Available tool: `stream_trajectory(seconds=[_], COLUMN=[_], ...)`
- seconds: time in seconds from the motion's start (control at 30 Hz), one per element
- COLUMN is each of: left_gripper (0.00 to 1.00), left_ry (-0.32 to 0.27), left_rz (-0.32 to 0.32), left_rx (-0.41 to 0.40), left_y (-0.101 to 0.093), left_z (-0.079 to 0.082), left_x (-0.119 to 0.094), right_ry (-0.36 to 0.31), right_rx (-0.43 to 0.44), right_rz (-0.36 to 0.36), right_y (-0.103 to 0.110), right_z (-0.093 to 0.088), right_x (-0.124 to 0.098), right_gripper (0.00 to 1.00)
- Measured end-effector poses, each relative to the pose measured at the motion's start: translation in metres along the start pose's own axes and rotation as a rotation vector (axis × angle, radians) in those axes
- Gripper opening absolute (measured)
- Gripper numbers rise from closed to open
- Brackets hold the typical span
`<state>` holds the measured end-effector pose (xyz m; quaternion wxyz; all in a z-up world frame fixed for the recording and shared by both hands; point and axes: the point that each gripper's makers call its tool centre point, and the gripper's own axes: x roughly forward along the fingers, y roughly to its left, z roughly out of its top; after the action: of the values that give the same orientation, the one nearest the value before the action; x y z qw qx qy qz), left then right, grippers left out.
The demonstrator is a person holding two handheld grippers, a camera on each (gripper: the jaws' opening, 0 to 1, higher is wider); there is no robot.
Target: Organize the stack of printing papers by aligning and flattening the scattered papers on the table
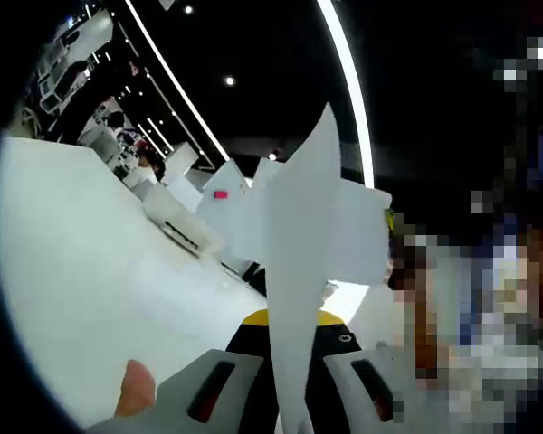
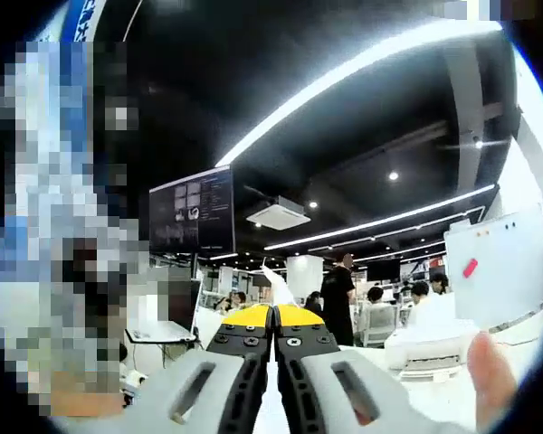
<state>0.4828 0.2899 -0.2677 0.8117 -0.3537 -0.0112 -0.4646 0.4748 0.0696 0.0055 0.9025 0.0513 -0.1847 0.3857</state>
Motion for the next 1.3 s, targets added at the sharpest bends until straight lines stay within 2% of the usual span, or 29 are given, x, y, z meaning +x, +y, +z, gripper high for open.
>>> stream_trajectory(seconds=[0.07, 0.1, 0.23, 0.43, 0.53, 0.67, 0.8, 1.07, 1.2, 1.3], left_gripper=[0.06, 0.06, 0.06, 0.06, 0.06, 0.06, 0.06, 0.06, 0.06, 0.06], left_ry=[-0.025, -0.020, -0.013, -0.013, -0.002, 0.008, 0.002, -0.006, -0.012, -0.014], left_rz=[0.013, 0.011, 0.048, 0.078, 0.104, 0.117, 0.117, 0.109, 0.106, 0.104], left_rx=[-0.048, -0.057, -0.060, -0.098, -0.101, -0.122, -0.131, -0.138, -0.145, -0.147], left_y=[0.004, 0.006, 0.012, 0.016, 0.019, 0.022, 0.019, 0.018, 0.017, 0.018], left_z=[0.002, 0.001, 0.000, -0.002, -0.006, -0.009, -0.012, -0.010, -0.010, -0.009], left_x=[0.002, 0.003, 0.004, 0.004, 0.007, 0.011, 0.012, 0.011, 0.011, 0.011], right_ry=[-0.015, -0.020, -0.027, -0.063, -0.069, -0.079, -0.061, -0.031, 0.000, 0.006], right_rx=[0.016, 0.023, 0.009, 0.046, 0.056, 0.081, 0.075, 0.109, 0.071, 0.089], right_rz=[0.020, 0.039, 0.070, 0.131, 0.145, 0.176, 0.175, 0.178, 0.158, 0.160], right_y=[0.008, 0.013, 0.029, 0.053, 0.062, 0.079, 0.084, 0.077, 0.074, 0.068], right_z=[0.006, 0.008, 0.016, 0.033, 0.035, 0.032, 0.022, 0.007, -0.006, -0.009], right_x=[0.005, 0.007, 0.016, 0.026, 0.028, 0.028, 0.026, 0.027, 0.027, 0.026], right_gripper=[0.00, 0.00, 0.00, 0.00, 0.00, 0.00, 0.00, 0.00, 0.00, 0.00])
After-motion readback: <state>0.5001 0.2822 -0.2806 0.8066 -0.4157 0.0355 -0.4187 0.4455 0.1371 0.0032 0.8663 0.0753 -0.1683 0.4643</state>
